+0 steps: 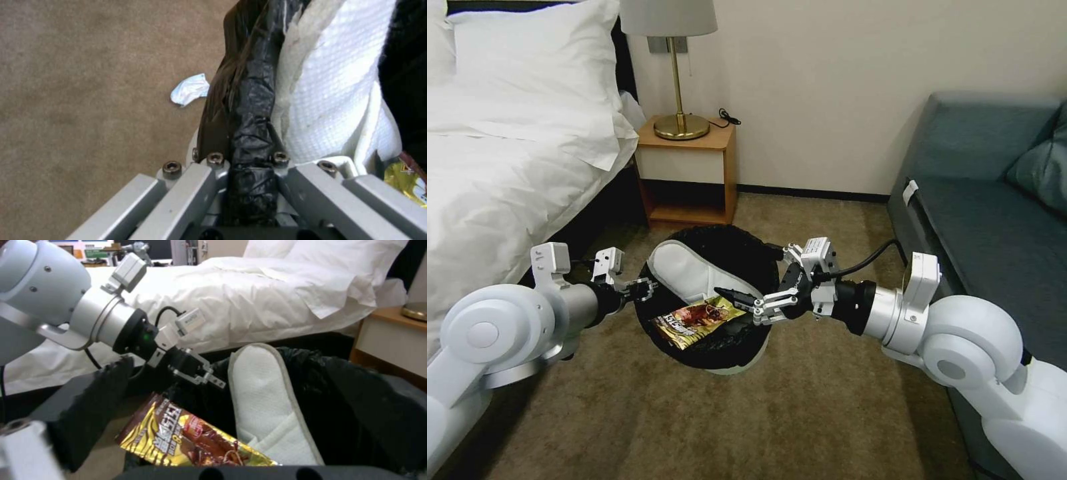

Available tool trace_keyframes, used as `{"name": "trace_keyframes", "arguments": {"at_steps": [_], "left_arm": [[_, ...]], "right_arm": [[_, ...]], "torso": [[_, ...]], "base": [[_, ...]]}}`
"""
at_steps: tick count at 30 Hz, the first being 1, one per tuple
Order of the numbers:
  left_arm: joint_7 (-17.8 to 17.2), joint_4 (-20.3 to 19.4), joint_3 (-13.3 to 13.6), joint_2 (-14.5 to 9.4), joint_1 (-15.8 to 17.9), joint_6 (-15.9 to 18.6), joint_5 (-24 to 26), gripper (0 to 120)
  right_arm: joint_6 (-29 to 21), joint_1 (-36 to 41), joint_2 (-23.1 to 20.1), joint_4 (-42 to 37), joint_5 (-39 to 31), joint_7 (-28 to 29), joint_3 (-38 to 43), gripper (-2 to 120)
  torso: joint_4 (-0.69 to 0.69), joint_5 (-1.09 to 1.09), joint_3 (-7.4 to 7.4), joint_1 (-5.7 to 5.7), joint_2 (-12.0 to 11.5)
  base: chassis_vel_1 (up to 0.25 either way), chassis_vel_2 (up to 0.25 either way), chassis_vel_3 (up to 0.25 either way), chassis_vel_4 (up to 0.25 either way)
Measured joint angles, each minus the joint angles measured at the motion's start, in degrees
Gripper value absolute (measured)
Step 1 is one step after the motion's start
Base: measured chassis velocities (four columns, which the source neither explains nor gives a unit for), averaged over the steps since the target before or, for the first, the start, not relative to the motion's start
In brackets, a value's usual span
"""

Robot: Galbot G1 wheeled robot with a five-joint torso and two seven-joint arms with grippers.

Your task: Pick up the trash bin, then pick up the garbage on the floor and place it into the trash bin.

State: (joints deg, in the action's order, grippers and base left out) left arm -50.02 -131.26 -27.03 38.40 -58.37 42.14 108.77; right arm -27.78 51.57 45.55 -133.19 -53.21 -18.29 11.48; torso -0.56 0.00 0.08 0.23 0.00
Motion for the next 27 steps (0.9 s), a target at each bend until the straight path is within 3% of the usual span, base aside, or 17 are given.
{"name": "trace_keyframes", "arguments": {"at_steps": [7,14,16,19,22,24,27], "left_arm": [[0.1,0.1,0.0,0.1,0.0,0.0,0.0,3],[0.7,0.4,0.1,0.2,-0.8,0.0,-1.3,3],[1.3,0.8,0.1,0.4,-0.9,0.0,-3.1,3],[4.7,2.2,-0.7,1.1,-1.1,0.0,-10.8,3],[6.4,2.6,-1.1,1.3,-1.2,0.0,-13.5,3],[9.0,3.9,-2.5,1.7,-1.5,0.0,-17.3,3],[9.1,4.7,-3.5,2.1,-1.6,0.0,-18.1,3]], "right_arm": [[0.3,-1.2,1.2,0.0,-0.8,2.3,0.3,114],[1.9,-6.3,3.8,0.7,-4.5,8.9,2.9,112],[2.2,-7.9,4.6,1.1,-5.0,11.3,3.2,111],[3.0,-10.6,6.4,2.8,-5.5,21.8,4.0,102],[3.4,-10.2,6.5,3.4,-5.2,24.4,4.7,101],[5.5,-6.1,6.3,4.4,-3.4,28.4,6.8,100],[6.2,-1.3,6.4,4.8,-2.2,29.9,10.0,100]], "torso": [[0.00,0.00,0.00,0.00,0.0],[0.00,0.00,0.00,0.00,0.0],[0.00,0.01,0.00,0.00,0.0],[0.02,-0.01,0.00,0.00,0.0],[0.02,-0.01,0.00,0.00,0.0],[0.00,0.02,0.00,0.00,0.0],[-0.01,0.00,0.00,0.00,0.0]], "base": [[0.000,0.000,0.000,0.000],[0.000,0.000,0.000,0.000],[0.000,0.000,0.000,0.000],[0.000,0.000,0.000,0.000],[0.000,0.000,0.000,0.000],[0.000,0.000,0.000,0.000],[0.000,0.000,0.000,0.000]]}}
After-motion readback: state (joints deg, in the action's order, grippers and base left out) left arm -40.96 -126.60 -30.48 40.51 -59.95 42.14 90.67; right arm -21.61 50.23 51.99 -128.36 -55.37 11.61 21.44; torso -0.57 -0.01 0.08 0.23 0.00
